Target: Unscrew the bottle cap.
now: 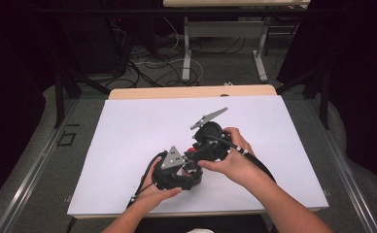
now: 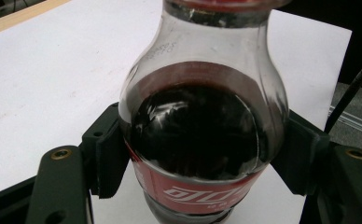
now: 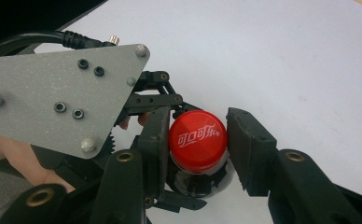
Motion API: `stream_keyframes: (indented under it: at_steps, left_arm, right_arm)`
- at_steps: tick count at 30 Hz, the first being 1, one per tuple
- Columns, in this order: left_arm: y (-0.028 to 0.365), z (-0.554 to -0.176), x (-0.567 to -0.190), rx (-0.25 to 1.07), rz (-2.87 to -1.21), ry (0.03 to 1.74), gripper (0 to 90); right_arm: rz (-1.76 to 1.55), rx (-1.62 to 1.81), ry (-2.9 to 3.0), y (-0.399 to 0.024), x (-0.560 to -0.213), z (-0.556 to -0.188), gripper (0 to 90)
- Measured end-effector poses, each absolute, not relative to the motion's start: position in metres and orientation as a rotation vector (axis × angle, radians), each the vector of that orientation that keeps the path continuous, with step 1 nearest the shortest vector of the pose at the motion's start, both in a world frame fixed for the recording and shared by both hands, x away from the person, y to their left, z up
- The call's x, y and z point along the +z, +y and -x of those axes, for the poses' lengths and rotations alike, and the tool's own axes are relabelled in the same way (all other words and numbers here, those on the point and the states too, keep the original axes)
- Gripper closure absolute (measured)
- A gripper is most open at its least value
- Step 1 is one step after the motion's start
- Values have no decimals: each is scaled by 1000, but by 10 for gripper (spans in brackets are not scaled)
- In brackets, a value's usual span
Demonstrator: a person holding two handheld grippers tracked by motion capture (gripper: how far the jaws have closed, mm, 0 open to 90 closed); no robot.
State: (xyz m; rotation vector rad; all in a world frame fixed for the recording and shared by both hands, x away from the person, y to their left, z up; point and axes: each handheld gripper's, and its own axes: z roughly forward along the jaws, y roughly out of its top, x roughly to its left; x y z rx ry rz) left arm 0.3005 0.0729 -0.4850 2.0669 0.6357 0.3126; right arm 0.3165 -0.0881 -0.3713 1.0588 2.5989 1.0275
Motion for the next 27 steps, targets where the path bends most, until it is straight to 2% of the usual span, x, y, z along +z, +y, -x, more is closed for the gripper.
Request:
stream_keyframes:
  at_steps: [8,10,11,12,17,19,21,23,27]
  left_arm:
    - [73,-301,-486,279,-2076,619,304]
    - [74,-301,-486,262,-2084,595,303]
    - [73,-301,-487,261,-2070,588,303]
    - [73,-300,-487,259,-2071,577,303]
    - [72,-299,-485,244,-2082,552,303]
    - [72,-299,-485,252,-2082,562,303]
    - [73,-300,-485,255,-2074,570,303]
    - [73,-300,-485,259,-2061,587,302]
    - [75,-300,-483,268,-2060,601,303]
  right_arm:
    - [-806,1055,2734,-95,-372,-326,611]
    - [-552,1102,2844,-101,-373,-337,611]
    - [-552,1102,2844,-101,-373,-337,611]
    - [-355,1133,2910,-106,-373,-346,610]
    - [-90,1164,2966,-112,-373,-357,607]
    - [-89,1170,2944,-111,-373,-355,600]
    - [-182,1165,2898,-110,-372,-350,498]
    - [-334,1192,2838,-109,-371,-344,463]
    - [-690,1169,2696,-107,-367,-327,474]
